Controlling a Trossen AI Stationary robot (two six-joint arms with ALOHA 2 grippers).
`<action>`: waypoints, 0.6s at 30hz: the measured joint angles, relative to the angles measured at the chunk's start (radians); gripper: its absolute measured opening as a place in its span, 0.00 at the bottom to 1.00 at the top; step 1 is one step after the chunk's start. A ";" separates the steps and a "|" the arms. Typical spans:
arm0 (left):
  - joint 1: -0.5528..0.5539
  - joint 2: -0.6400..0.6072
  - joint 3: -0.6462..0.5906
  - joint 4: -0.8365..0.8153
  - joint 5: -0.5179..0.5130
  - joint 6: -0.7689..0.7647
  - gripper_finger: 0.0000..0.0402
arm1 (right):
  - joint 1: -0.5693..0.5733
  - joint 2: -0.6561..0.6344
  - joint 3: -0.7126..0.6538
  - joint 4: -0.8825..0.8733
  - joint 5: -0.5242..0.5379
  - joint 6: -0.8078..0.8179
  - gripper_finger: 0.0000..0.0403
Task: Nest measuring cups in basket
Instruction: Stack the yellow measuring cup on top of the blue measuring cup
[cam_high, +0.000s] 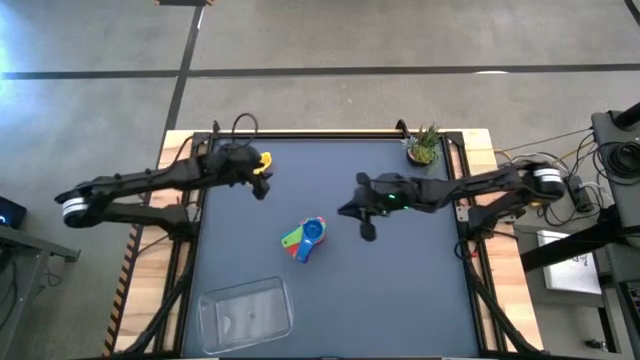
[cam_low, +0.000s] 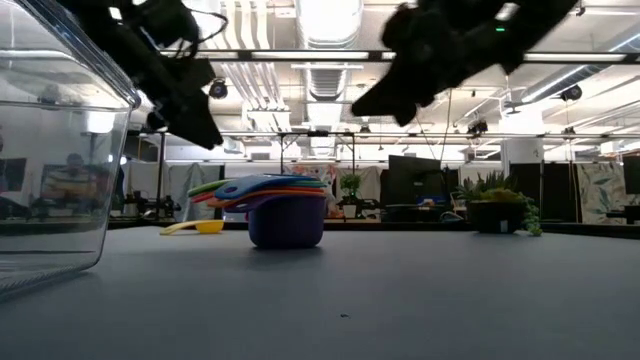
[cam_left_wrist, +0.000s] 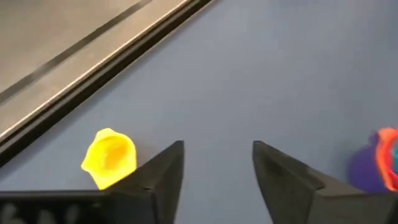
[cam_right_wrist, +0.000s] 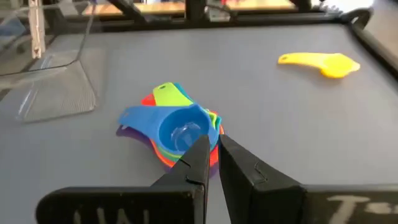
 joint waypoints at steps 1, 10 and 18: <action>0.014 0.026 0.016 -0.005 0.000 0.000 0.47 | 0.006 -0.028 -0.037 0.032 0.014 0.000 0.06; 0.124 0.309 0.171 -0.124 0.000 0.036 0.56 | 0.021 -0.191 -0.303 0.241 0.041 0.069 0.06; 0.212 0.511 0.275 -0.223 0.000 0.044 0.58 | 0.021 -0.227 -0.374 0.259 0.041 0.081 0.06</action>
